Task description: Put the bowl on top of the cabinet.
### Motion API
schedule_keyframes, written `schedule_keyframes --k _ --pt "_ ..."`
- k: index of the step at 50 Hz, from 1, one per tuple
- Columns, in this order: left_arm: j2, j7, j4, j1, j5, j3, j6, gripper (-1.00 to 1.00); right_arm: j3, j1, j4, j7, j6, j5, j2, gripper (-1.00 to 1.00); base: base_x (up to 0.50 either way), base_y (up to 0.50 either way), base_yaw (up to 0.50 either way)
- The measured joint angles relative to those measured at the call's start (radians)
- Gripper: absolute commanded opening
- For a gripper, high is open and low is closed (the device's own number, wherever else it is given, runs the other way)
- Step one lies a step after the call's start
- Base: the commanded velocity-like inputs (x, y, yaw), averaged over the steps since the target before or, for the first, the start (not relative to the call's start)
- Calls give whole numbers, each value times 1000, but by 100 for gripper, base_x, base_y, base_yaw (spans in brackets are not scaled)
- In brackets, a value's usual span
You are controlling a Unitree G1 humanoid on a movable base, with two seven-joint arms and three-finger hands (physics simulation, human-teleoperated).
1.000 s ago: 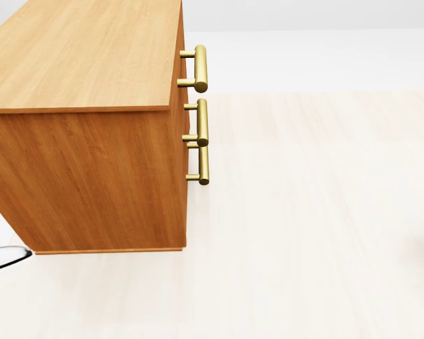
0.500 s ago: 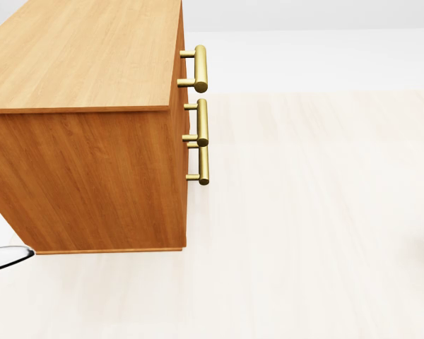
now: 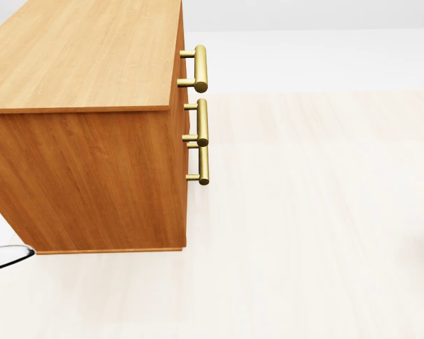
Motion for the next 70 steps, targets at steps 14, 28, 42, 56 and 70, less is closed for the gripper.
schedule_keyframes --k 14,28,42,56,70 --pt "-1 -1 -3 2 1 0 0 100 11 2 27 -23 0 23 20 100 0 0 0" --pt "-2 -2 -1 3 4 -2 0 100 16 14 49 -43 0 44 31 100 0 0 0" --pt "-2 -2 -2 4 5 -2 0 100 5 5 42 -68 0 50 14 -100 0 0 0" --pt "-2 -1 -9 3 4 -2 0 100 7 5 29 -71 0 47 8 -100 0 0 0" --pt "-2 -1 -9 2 5 -3 0 100 20 -94 -56 -4 0 -27 -42 -100 0 0 0"
